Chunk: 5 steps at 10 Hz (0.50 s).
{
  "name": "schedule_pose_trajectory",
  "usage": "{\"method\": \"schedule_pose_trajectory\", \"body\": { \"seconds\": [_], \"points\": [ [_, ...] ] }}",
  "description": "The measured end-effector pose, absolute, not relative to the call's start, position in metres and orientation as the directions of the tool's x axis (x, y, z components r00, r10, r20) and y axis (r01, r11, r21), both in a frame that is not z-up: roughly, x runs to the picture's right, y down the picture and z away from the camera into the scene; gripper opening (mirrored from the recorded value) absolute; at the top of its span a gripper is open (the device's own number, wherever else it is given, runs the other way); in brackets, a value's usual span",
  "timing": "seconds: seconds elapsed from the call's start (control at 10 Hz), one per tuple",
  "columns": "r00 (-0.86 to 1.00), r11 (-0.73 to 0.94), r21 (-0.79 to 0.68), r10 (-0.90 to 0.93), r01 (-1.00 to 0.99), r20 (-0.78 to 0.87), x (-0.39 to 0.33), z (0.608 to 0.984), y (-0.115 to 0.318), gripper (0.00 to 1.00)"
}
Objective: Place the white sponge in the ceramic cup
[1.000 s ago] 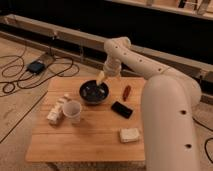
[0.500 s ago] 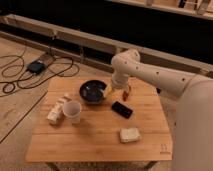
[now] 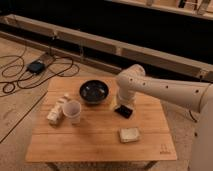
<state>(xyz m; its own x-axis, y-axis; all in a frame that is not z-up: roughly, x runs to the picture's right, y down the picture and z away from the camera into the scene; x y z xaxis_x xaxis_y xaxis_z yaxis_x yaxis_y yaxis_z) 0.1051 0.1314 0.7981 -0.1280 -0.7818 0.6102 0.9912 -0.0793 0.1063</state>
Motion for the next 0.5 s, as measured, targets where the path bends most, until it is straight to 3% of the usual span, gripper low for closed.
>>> {"method": "schedule_pose_trajectory", "body": {
  "seconds": [0.5],
  "points": [
    [-0.042,-0.052,0.005,-0.746,0.999,0.664,0.119,0.770,0.185,0.80]
  ]
}}
